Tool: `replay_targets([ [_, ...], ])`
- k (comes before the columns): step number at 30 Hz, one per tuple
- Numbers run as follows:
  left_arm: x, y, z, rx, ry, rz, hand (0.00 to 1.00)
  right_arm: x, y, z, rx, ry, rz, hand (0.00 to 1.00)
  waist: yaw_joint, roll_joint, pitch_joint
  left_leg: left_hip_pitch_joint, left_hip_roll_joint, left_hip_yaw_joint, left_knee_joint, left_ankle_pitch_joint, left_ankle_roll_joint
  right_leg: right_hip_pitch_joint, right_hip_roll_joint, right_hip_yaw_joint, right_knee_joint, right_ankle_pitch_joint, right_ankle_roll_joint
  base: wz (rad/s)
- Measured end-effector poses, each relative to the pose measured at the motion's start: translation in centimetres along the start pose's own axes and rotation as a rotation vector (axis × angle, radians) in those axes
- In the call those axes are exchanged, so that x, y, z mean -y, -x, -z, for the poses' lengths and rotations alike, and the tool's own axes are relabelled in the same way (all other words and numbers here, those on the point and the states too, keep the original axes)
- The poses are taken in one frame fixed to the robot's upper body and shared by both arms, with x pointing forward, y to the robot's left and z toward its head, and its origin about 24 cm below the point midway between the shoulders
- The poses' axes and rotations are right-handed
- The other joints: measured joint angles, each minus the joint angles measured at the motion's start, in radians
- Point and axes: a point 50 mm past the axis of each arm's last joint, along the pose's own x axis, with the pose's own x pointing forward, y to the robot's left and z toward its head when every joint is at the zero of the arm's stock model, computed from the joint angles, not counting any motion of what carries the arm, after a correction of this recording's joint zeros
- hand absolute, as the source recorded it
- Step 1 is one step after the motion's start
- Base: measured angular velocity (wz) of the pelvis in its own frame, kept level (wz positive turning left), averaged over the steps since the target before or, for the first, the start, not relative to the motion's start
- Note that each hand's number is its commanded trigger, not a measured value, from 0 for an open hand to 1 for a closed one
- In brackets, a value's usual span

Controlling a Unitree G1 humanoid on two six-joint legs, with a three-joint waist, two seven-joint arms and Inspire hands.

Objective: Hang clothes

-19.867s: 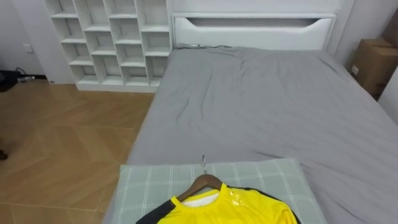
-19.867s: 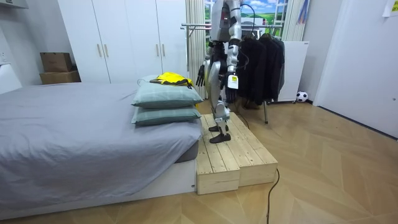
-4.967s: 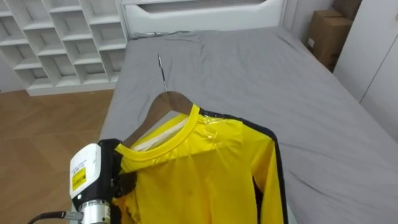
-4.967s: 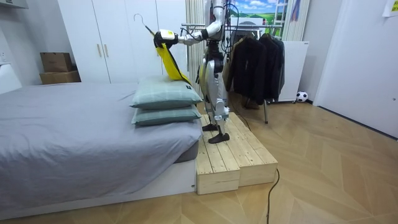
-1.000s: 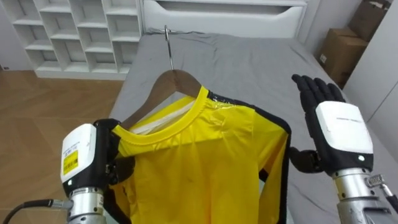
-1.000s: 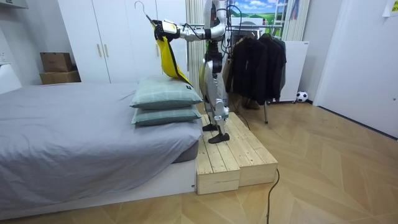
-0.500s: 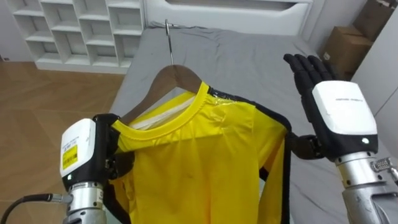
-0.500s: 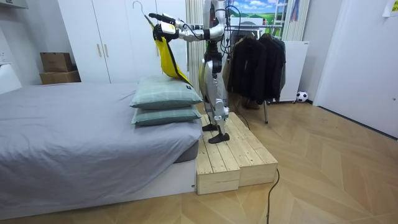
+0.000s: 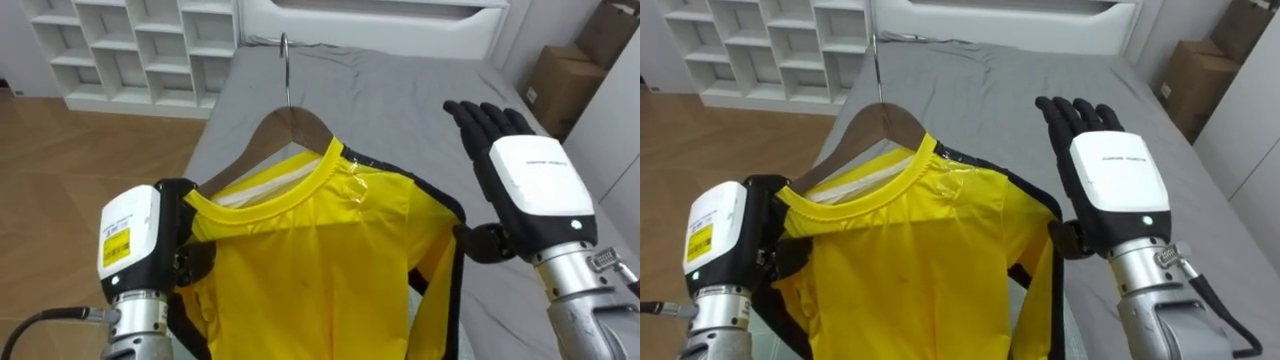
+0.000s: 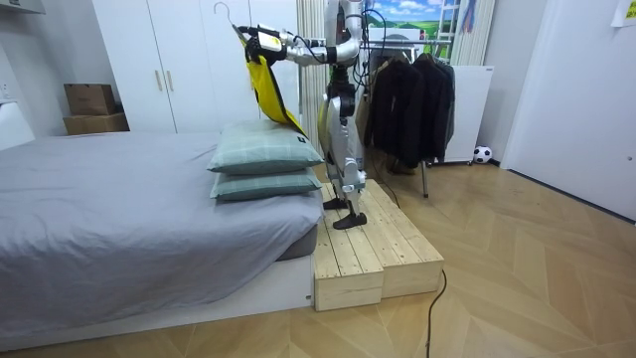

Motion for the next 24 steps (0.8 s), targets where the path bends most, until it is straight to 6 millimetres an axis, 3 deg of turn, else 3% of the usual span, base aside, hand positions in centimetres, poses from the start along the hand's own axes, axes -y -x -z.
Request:
replay_targets([
  [24,-0.9,-0.6,-1.4,0.041,0.038,-0.056,1.00,-0.5,-0.5,-0.4,-0.031,-0.182,0.001,0.00,0.001,0.007,-0.0004,-0.002,0.000,-0.004,0.009,0.000,0.000,0.002,-0.001,-0.002,0.002,0.000,0.000,0.00],
])
